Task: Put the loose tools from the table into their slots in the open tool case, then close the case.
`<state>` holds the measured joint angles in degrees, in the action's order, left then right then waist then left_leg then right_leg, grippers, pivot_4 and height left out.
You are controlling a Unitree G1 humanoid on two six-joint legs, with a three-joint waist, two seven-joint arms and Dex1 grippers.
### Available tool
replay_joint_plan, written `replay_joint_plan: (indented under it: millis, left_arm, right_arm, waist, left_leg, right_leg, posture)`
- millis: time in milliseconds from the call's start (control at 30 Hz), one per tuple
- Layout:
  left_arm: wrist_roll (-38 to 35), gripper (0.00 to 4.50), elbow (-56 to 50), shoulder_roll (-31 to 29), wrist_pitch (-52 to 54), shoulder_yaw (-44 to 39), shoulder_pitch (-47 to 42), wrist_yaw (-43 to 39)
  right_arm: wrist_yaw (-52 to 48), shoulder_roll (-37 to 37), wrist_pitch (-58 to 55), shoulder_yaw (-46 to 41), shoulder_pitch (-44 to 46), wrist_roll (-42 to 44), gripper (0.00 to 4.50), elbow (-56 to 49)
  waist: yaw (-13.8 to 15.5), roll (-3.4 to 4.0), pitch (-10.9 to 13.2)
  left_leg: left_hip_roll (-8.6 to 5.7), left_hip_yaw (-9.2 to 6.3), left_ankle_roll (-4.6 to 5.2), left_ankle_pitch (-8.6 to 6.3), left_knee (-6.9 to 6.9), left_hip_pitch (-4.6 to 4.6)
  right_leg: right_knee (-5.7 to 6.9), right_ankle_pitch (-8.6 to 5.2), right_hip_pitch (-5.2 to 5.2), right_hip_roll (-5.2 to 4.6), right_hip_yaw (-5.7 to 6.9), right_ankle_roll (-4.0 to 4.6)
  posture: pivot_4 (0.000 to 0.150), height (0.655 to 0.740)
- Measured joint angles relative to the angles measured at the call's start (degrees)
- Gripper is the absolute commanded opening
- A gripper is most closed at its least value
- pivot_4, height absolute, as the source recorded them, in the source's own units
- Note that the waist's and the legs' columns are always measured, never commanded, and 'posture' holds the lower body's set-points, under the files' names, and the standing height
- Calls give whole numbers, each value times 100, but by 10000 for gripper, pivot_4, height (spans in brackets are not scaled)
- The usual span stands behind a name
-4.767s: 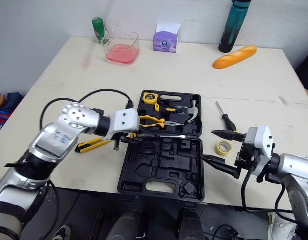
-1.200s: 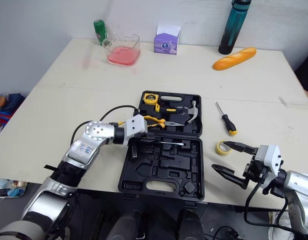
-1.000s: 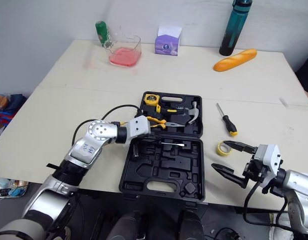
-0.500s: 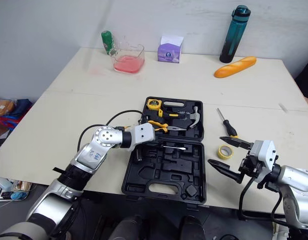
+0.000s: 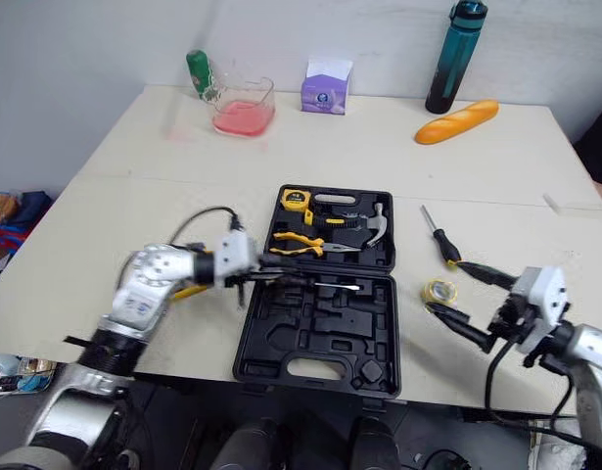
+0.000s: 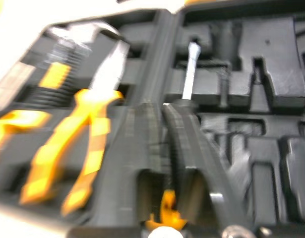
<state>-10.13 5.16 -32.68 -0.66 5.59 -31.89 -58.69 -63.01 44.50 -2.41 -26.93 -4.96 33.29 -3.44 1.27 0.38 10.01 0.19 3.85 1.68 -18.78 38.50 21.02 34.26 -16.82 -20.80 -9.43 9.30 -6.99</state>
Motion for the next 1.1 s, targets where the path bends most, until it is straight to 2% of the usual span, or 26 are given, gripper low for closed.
replay_joint_plan:
  millis: [67, 167, 200, 333, 467, 667, 767, 867, 1100]
  left_arm:
    - [-163, 27910, -131, -284, 22, -371, 107, -23]
    - [-388, 42595, -217, -787, 129, -1028, 839, 3]
    - [-426, 44623, -181, -963, 168, -1338, 1164, 41]
    - [-498, 44623, 81, -1375, 115, -2630, 2319, 388]
    - [-270, 44623, 342, -1541, -39, -3492, 2997, 1104]
    - [-326, 44623, 942, -1439, -139, -4724, 3672, 1975]
    - [-325, 44623, 1148, -1327, -131, -4941, 3960, 2262]
    - [-330, 44623, 1171, -1301, -126, -4973, 4038, 2360]
    - [-513, 44623, 827, -1286, 79, -4692, 3834, 2330]
  right_arm:
    - [18, 29, 19, -173, 45, -3, 45000, 119]
    - [166, 26, 199, -400, 90, -85, 45000, 480]
    - [260, 18, 334, -526, 97, -152, 45000, 681]
    - [644, -22, 1050, -990, 109, -487, 45000, 1598]
    - [833, -55, 1526, -1226, 111, -581, 45000, 2255]
    - [1461, -49, 1986, -1497, -154, -932, 45000, 3316]
    - [2054, -46, 2234, -1668, -203, -1118, 45000, 3853]
    - [2181, -43, 2389, -1707, -212, -1136, 45000, 4073]
    - [2124, -199, 2499, -1507, -16, -1103, 45000, 3871]
  waist:
    - [2, 0, 0]
    - [-30, 7, 7]
    - [-39, 4, 15]
    - [-60, -3, 30]
    - [-11, -4, 38]
    - [-24, -2, 39]
    - [-37, -2, 40]
    - [-52, -2, 39]
    - [-142, -1, 39]
  left_leg:
    - [-2, -1, 1, 0, -3, -6]
    - [-3, 7, 5, 1, -18, -8]
    - [-3, 7, 5, 1, -21, -5]
    - [-5, 14, 5, 1, -32, 13]
    - [-6, 14, 5, 0, -35, 12]
    - [-5, 28, 2, -6, -44, 11]
    - [-3, 41, 0, -7, -44, 10]
    - [2, 42, -22, -17, -44, 7]
    - [11, 47, -12, -11, -44, 7]
  right_leg:
    - [-6, 1, 8, 1, 5, -3]
    - [-16, 5, 5, 0, -2, -10]
    - [-16, 5, 1, 0, -1, -10]
    - [-21, 5, -25, -2, -7, -10]
    - [-20, 5, -25, -5, -8, -11]
    - [-22, 5, -47, -14, -23, -11]
    - [-16, 5, -59, -18, -35, -10]
    - [-14, 6, -60, -20, -37, -8]
    - [-10, 5, -65, -21, -40, -6]
  posture:
    - [1500, 7400]
    - [1500, 7400]
    - [1500, 7400]
    - [1500, 7400]
    - [1500, 7400]
    - [1500, 7400]
    - [1500, 7400]
    - [1500, 7400]
    - [1500, 7400]
